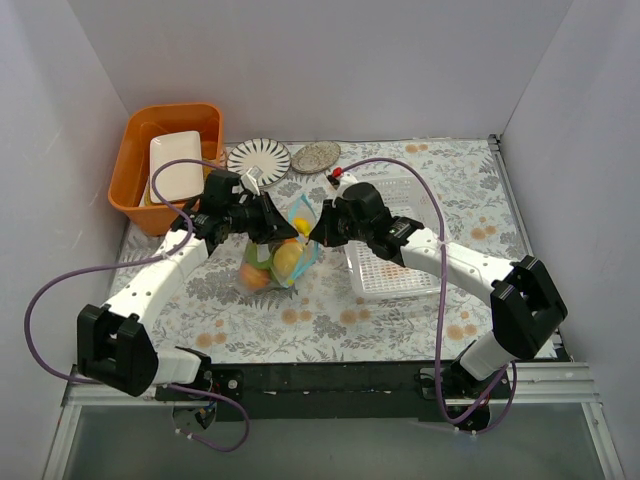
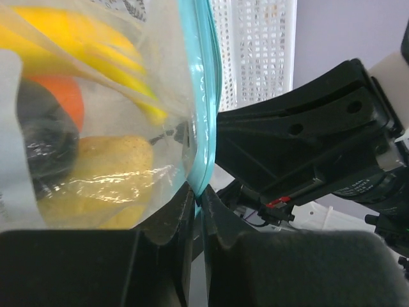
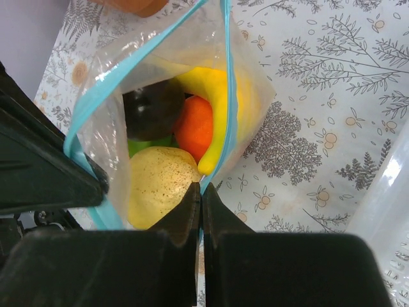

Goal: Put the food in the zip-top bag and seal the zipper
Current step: Zip the zipper food storage bag at the center of the board.

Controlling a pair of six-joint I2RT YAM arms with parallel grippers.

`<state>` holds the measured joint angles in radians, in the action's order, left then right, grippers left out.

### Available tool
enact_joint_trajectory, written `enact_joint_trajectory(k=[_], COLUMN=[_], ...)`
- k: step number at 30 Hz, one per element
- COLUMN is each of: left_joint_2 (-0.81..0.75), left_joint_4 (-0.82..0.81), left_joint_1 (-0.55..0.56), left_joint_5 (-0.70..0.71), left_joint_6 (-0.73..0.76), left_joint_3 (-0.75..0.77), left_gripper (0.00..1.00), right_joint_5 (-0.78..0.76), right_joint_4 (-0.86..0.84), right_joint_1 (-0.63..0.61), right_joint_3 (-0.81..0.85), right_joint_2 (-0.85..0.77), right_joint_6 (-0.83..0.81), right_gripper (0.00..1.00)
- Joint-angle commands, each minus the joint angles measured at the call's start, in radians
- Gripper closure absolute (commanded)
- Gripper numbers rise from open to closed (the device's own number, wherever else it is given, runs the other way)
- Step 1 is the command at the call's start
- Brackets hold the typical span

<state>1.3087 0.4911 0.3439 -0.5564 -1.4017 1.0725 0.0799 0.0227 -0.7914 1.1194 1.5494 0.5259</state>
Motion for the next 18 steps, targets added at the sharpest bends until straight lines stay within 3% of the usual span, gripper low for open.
enact_joint_trajectory(k=[1, 8, 10, 12, 18], left_joint_2=[0.033, 0.058, 0.031, 0.011, -0.101], left_joint_4=[-0.026, 0.035, 0.078, 0.119, 0.138], left_joint_1=[0.050, 0.113, 0.113, 0.113, 0.112], left_joint_5=[-0.062, -0.014, 0.057, 0.105, 0.242], left_joint_6=[0.020, 0.065, 0.078, 0.090, 0.067], left_joint_3=[0.006, 0.036, 0.053, 0.085, 0.089], left_gripper=[0.91, 0.82, 0.80, 0.70, 0.58], right_joint_5=[-0.045, -0.104, -0.108, -0.108, -0.088], right_joint_4=[-0.102, -0.052, -0.047, -0.041, -0.036], right_joint_1=[0.007, 0.012, 0.017, 0.020, 0.040], right_joint_3=[0.002, 0.005, 0.000, -0.003, -0.013], right_joint_2=[-0.037, -0.028, -0.023, -0.018, -0.011], right_joint_6=[0.020, 0.026, 0.028, 0.032, 0.055], right_gripper=[0.99, 0.99, 0.99, 0.99, 0.98])
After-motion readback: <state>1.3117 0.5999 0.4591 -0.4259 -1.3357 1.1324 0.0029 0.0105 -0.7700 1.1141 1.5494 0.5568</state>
